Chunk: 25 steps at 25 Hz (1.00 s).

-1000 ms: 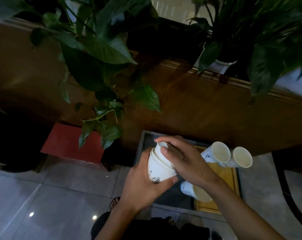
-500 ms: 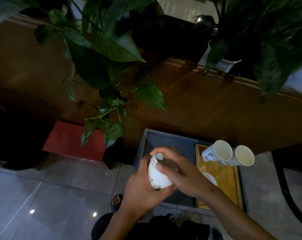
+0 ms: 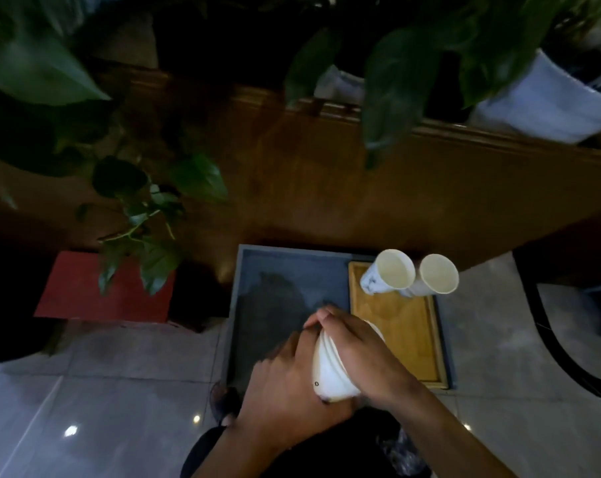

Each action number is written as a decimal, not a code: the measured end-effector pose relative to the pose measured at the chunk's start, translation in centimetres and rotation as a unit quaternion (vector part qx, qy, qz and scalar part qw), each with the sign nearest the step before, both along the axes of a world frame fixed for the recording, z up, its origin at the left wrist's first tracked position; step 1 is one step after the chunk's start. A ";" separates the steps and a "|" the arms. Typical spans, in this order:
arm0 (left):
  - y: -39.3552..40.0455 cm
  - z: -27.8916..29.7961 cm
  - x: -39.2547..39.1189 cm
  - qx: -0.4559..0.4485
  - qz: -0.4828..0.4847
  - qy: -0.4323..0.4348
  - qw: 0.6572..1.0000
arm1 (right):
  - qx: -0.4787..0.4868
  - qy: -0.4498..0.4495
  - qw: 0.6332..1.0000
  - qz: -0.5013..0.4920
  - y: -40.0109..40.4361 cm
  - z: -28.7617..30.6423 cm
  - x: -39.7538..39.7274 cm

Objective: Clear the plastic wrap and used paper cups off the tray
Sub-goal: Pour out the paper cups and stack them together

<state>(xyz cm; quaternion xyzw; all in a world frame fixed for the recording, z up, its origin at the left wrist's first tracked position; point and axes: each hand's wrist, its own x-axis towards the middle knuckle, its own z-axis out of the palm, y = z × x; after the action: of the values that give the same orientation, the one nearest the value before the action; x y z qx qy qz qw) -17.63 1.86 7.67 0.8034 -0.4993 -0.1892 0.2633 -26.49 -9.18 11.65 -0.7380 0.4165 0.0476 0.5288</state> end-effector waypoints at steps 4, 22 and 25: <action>-2.9 0.5 -3.3 0.034 -0.001 -0.014 0.999 | 0.000 0.010 0.997 -0.079 -3.4 0.2 -3.7; -9.2 3.1 -9.6 0.231 -0.034 0.192 0.953 | 0.188 -0.029 0.962 -0.193 -11.6 -2.8 -13.4; -8.3 3.2 -9.2 0.240 -0.038 0.227 0.943 | 0.212 -0.038 0.952 -0.216 -14.0 -3.1 -15.1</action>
<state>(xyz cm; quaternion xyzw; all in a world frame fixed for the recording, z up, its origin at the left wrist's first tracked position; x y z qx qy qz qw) -26.78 -6.44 10.84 0.7590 -0.3959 -0.4909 0.1621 -41.55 -23.20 8.51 -0.5030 0.5255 -0.0089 0.6861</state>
